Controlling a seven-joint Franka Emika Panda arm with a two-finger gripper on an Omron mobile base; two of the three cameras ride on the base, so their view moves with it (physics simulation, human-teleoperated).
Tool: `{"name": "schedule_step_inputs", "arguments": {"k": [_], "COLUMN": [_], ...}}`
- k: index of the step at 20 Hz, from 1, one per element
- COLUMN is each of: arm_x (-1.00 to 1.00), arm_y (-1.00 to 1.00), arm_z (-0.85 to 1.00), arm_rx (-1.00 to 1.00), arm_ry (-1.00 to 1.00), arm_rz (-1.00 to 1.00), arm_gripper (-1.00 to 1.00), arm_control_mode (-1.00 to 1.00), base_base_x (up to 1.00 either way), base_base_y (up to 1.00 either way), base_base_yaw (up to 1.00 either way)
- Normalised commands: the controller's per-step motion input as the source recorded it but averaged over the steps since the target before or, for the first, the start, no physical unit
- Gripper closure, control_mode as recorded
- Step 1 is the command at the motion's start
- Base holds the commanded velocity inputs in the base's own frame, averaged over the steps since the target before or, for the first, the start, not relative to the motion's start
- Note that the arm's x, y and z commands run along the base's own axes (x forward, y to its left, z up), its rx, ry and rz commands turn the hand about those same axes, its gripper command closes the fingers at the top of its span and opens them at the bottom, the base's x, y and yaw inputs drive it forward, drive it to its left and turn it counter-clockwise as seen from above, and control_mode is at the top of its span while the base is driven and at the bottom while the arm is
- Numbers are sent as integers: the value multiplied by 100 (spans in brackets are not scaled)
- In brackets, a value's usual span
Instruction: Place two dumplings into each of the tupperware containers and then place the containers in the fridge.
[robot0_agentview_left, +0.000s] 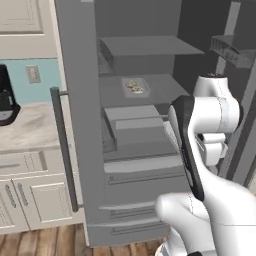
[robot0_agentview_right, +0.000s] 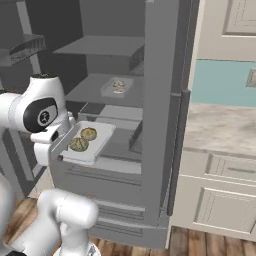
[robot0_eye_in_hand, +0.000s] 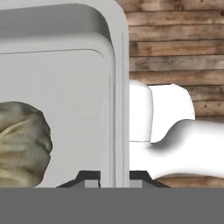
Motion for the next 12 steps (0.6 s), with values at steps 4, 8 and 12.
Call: {"name": "schedule_step_inputs", "arguments": {"k": [4, 8, 12], "arm_x": [0, 0, 0], "arm_y": [0, 0, 0], "arm_z": [0, 0, 0], "arm_rx": [0, 0, 0], "arm_ry": [0, 0, 0], "arm_rz": [0, 0, 0], "arm_gripper": [100, 100, 100], "arm_control_mode": [100, 100, 100], "base_base_x": [70, 77, 54], "base_base_y": [-6, -13, -12], "base_base_yaw": [0, 0, 0]}}
